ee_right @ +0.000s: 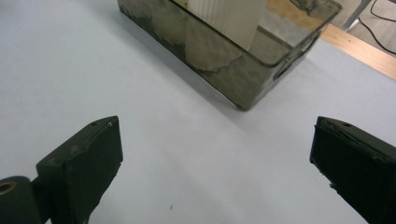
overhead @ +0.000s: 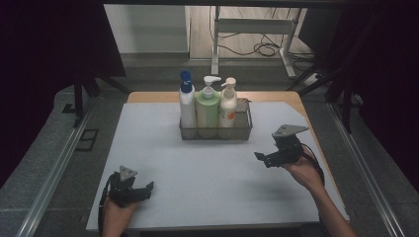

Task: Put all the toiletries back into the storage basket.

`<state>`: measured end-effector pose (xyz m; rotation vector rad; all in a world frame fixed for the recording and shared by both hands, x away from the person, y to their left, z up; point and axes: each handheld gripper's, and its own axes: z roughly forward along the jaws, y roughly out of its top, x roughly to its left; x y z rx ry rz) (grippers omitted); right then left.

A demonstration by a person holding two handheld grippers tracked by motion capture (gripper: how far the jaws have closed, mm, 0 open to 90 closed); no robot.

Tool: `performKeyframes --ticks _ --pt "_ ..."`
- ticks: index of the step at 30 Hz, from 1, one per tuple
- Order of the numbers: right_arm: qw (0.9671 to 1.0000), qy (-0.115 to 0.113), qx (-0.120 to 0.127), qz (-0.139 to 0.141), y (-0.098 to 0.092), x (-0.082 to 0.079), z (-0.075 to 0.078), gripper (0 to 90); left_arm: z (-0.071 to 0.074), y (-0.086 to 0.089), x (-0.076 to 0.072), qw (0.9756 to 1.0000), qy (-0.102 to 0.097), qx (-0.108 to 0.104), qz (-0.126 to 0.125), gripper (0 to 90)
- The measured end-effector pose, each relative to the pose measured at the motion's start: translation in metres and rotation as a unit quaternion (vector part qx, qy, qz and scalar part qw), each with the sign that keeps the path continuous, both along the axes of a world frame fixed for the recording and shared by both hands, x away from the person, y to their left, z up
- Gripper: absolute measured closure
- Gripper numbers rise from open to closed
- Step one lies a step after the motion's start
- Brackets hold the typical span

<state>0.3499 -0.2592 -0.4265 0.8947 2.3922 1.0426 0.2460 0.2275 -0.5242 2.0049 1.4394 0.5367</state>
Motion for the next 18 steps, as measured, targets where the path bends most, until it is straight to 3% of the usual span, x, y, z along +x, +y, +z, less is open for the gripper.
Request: performKeyframes --ticks 9,18 --pt "0.9999 -0.002 -0.010 -0.010 -0.021 -0.017 -0.015 0.8 0.000 0.000 0.000 1.0000 0.000 0.000 0.000 12.0" --pt "0.9998 0.003 0.004 -0.021 -0.035 -0.029 -0.029 0.6 0.000 0.000 0.000 1.0000 0.000 0.000 0.001 11.9"
